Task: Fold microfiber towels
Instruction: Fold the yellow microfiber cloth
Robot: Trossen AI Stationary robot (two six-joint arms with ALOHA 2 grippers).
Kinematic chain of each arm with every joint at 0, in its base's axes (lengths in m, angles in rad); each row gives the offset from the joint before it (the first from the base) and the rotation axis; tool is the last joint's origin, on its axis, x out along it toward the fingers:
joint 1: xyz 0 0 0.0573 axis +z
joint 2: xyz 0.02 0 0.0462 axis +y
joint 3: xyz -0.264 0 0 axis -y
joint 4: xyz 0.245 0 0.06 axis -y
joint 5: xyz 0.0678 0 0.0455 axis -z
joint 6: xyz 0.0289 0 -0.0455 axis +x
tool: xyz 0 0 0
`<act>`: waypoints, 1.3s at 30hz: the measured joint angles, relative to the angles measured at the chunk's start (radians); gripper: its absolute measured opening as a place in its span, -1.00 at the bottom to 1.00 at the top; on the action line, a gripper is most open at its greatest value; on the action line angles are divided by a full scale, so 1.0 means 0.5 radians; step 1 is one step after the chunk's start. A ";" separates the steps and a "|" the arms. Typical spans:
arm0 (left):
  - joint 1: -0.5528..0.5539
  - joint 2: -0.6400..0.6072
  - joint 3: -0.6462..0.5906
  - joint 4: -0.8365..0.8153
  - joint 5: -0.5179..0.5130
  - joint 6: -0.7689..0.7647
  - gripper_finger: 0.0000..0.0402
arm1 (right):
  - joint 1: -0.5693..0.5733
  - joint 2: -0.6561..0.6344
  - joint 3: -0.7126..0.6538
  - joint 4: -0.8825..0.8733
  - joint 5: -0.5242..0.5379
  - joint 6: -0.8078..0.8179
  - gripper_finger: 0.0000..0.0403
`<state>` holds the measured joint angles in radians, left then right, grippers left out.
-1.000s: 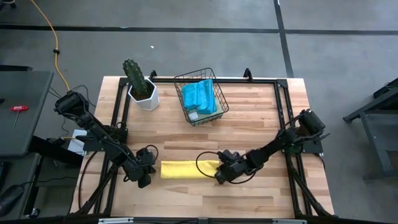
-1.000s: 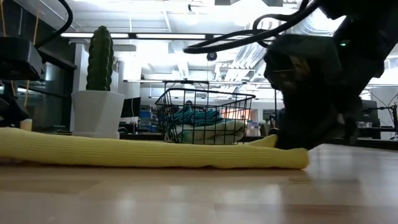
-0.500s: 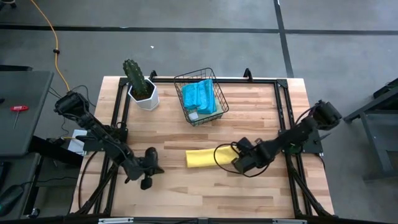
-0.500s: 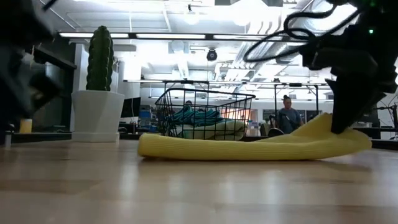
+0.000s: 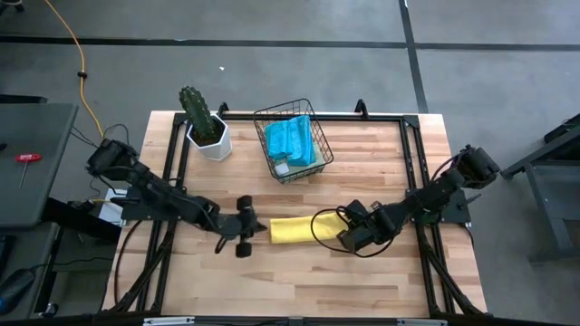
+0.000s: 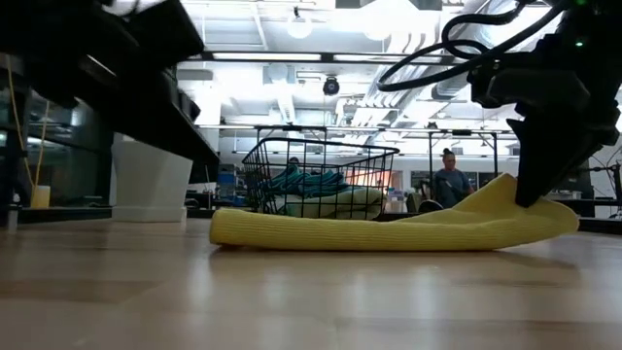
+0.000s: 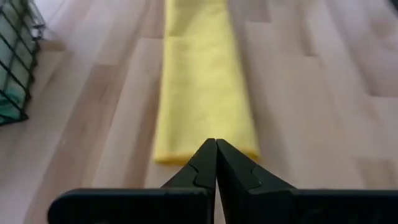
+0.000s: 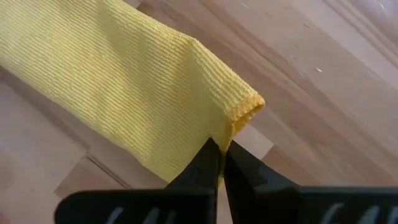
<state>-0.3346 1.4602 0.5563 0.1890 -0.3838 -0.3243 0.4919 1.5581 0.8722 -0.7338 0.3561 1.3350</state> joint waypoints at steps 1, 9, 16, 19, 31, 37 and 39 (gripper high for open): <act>0.023 0.042 0.017 0.018 -0.014 0.012 -1.00 | 0.000 -0.001 0.000 0.002 -0.001 0.000 -1.00; 0.054 0.443 0.075 0.395 0.020 0.119 -1.00 | 0.002 -0.001 0.040 -0.023 -0.084 0.000 -1.00; 0.054 0.744 0.170 0.480 0.092 0.133 -1.00 | 0.002 -0.002 0.287 -0.205 -0.040 -0.106 -1.00; 0.054 0.803 0.200 0.499 0.078 0.133 -1.00 | 0.002 -0.003 0.421 -0.244 0.009 -0.167 -1.00; 0.054 0.808 0.205 0.470 0.071 0.185 -1.00 | -0.065 -0.004 0.559 0.290 0.117 -0.569 -1.00; 0.053 0.811 0.204 0.469 0.065 0.185 -1.00 | -0.153 -0.001 0.419 0.611 0.108 -0.645 -1.00; 0.054 0.811 0.203 0.469 0.065 0.185 -1.00 | -0.179 -0.001 0.354 0.735 0.101 -0.646 -1.00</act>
<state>-0.3077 1.8660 0.6579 0.4236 -0.3511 -0.2317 0.4024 1.5578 1.0491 -0.3661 0.4066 1.0119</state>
